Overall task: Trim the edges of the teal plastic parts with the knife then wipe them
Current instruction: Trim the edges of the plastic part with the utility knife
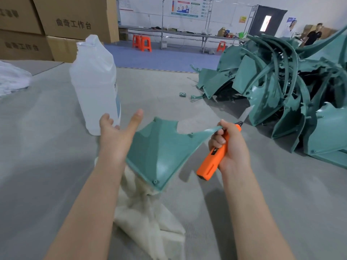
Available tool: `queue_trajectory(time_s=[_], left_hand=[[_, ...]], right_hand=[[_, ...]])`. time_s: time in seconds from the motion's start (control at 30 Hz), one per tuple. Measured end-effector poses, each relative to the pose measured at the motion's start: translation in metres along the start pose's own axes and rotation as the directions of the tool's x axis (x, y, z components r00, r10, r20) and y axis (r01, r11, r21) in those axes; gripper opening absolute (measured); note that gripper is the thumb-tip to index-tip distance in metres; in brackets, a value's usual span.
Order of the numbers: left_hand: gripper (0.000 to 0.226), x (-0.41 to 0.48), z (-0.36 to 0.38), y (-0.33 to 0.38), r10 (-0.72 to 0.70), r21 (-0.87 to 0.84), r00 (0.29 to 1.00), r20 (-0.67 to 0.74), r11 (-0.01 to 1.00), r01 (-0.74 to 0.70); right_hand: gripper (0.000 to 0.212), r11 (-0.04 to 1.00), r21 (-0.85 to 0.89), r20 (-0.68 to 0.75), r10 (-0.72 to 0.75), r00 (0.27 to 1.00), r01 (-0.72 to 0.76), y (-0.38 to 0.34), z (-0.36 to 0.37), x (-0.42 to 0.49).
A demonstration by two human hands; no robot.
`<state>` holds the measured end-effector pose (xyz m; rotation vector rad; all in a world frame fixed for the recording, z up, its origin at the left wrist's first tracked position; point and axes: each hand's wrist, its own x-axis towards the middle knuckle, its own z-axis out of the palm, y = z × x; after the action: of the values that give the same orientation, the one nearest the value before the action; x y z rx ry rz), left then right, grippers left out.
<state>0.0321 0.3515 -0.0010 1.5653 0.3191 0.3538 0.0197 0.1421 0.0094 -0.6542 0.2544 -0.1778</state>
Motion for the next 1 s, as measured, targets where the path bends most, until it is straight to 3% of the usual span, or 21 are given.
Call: queue_trajectory(time_s=[0.1, 0.13, 0.2, 0.27, 0.33, 0.4, 0.47, 0.53, 0.67, 0.77, 1.0], left_hand=[[0.093, 0.001, -0.001, 0.002, 0.002, -0.085, 0.997, -0.080, 0.996, -0.009], [0.086, 0.000, 0.001, 0.003, -0.064, -0.208, 0.998, -0.017, 0.976, 0.059], [0.057, -0.007, 0.009, 0.006, -0.221, -0.481, 0.931, 0.289, 0.808, 0.341], [0.025, -0.014, 0.015, 0.004, -0.293, -0.503, 0.823, 0.487, 0.675, 0.539], [0.016, -0.016, 0.017, 0.002, -0.337, -0.490, 0.797, 0.501, 0.649, 0.582], [0.016, -0.013, 0.013, 0.002, -0.338, -0.551, 0.823, 0.457, 0.619, 0.560], [0.015, -0.007, 0.005, 0.002, -0.295, -0.636, 0.870, 0.395, 0.596, 0.491], [0.014, -0.002, -0.004, 0.002, -0.228, -0.667, 0.906, 0.357, 0.616, 0.419], [0.023, 0.004, -0.014, 0.001, -0.117, -0.669, 0.923, 0.368, 0.655, 0.350], [0.025, 0.005, -0.016, 0.000, -0.087, -0.664, 0.921, 0.380, 0.668, 0.337], [0.026, 0.007, -0.019, -0.002, -0.005, -0.641, 0.904, 0.428, 0.704, 0.307]], right_hand=[[0.028, 0.994, 0.108, -0.029, -0.005, 1.000, 0.008, -0.006, -0.003, 0.004], [0.028, 0.990, 0.140, -0.029, 0.001, 1.000, 0.003, -0.007, -0.004, 0.005], [0.027, 0.988, 0.152, -0.035, 0.004, 0.999, 0.002, -0.004, -0.005, 0.007], [0.025, 0.994, 0.108, -0.040, -0.007, 0.999, 0.011, -0.001, -0.004, 0.008], [0.023, 0.999, -0.013, -0.016, -0.030, 0.999, 0.030, 0.001, -0.004, 0.007], [0.028, 0.961, -0.261, -0.009, -0.101, 0.995, 0.096, 0.004, -0.005, 0.006], [0.041, 0.823, -0.538, -0.033, -0.237, 0.971, 0.183, 0.005, -0.006, 0.006], [0.042, 0.702, -0.678, -0.065, -0.353, 0.933, 0.218, 0.003, -0.009, 0.008], [0.036, 0.512, -0.810, 0.026, -0.455, 0.890, 0.286, 0.004, -0.018, 0.013], [0.046, 0.420, -0.842, 0.099, -0.495, 0.863, 0.338, 0.010, -0.019, 0.011], [0.055, 0.377, -0.855, 0.131, -0.507, 0.852, 0.356, 0.011, -0.019, 0.010]])
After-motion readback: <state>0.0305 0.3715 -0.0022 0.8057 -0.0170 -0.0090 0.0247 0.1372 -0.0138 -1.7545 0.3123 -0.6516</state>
